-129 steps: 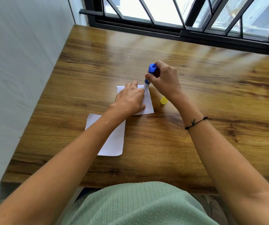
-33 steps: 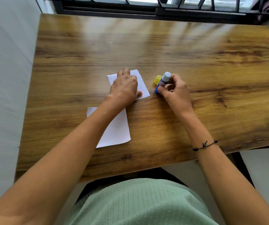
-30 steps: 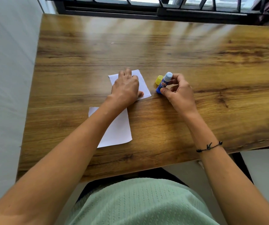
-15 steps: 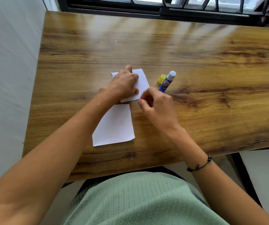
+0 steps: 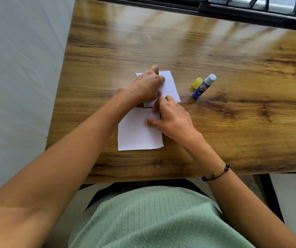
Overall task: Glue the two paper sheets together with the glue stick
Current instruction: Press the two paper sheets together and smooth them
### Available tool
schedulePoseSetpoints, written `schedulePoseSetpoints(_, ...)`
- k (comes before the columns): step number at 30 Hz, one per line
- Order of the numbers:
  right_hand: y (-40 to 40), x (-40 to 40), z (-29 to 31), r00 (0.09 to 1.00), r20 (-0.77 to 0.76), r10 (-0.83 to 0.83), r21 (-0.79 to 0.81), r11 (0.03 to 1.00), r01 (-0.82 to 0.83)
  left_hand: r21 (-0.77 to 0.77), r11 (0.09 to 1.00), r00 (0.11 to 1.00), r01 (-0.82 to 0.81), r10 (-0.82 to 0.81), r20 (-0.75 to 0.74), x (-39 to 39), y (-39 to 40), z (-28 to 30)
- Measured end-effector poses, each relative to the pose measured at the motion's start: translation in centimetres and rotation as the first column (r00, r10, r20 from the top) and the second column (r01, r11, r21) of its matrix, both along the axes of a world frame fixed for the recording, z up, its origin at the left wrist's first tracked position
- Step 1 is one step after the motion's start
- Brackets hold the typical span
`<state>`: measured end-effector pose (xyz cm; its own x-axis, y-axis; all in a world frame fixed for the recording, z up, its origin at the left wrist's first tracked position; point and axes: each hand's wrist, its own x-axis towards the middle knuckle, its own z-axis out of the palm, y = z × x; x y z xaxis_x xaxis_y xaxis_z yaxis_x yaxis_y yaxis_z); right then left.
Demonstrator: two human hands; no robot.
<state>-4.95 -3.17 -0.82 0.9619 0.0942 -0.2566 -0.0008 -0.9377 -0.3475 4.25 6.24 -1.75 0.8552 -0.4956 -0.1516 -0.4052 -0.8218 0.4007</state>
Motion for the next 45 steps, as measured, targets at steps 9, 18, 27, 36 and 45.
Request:
schedulePoseSetpoints(9,0.4,-0.7,1.0,0.998,-0.039,0.057,-0.039,0.998,-0.059,-0.009,1.000,0.999,-0.025,0.025,0.023,0.1,0.8,0.0)
schedulePoseSetpoints(18,-0.7,0.1,0.6,0.984,-0.069,0.163,0.057,0.986,-0.159,-0.012,0.999,0.999,-0.034,0.034,0.022,0.0,1.0,-0.3)
schedulePoseSetpoints(27,-5.2,-0.3,2.5,0.977,-0.211,0.012,0.738,0.657,0.152,-0.012,0.997,0.995,-0.076,0.077,0.071,-1.7,1.7,-0.4)
schedulePoseSetpoints(36,-5.3,1.7,6.0,0.965,0.242,-0.102,0.522,0.852,-0.041,0.012,0.975,0.949,-0.223,0.214,0.230,-7.3,3.6,0.3)
schedulePoseSetpoints(45,-2.4,7.3,0.6,0.980,0.144,-0.135,0.588,0.808,0.025,-0.399,0.689,0.716,-0.606,0.690,0.105,-9.4,6.1,-1.3)
